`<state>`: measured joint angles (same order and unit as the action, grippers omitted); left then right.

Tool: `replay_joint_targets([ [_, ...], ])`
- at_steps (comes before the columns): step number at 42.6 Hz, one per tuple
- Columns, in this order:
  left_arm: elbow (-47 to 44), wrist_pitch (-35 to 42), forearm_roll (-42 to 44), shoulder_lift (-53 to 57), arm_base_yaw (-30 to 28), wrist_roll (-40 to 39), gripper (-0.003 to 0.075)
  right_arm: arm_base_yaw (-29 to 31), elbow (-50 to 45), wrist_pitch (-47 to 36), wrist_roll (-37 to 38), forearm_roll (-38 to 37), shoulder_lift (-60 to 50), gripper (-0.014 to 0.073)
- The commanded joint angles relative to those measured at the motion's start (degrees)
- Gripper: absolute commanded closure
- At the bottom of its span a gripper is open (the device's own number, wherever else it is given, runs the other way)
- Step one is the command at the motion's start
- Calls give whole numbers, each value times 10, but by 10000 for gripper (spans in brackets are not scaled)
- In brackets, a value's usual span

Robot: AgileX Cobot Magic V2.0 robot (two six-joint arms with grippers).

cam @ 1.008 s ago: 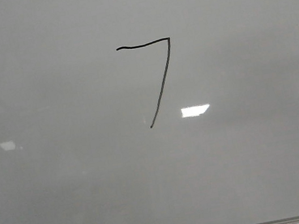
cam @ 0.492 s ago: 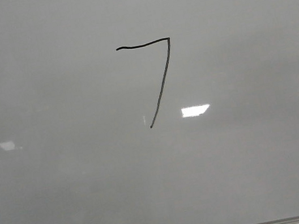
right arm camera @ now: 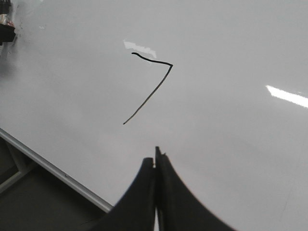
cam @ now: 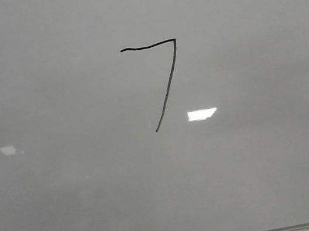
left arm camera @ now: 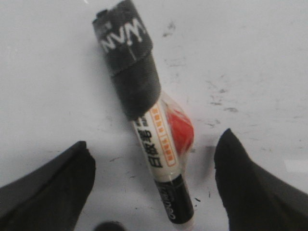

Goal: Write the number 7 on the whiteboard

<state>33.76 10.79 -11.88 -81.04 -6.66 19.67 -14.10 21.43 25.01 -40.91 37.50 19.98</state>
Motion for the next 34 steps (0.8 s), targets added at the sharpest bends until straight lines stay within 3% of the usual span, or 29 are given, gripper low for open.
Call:
replay_joint_targets([
  [1,16,18,-2,41,1,-5,171,4,16,-31,-2,13,3,662],
  [25,6,-194,-6,381,1,-5,180,4,16,-32,-2,13,3,662],
  [28,-7,-219,-6,430,1,-5,220,4,16,-32,-2,13,3,662],
  [34,-31,-264,-6,517,1,-5,395,4,16,-32,-2,13,3,662],
])
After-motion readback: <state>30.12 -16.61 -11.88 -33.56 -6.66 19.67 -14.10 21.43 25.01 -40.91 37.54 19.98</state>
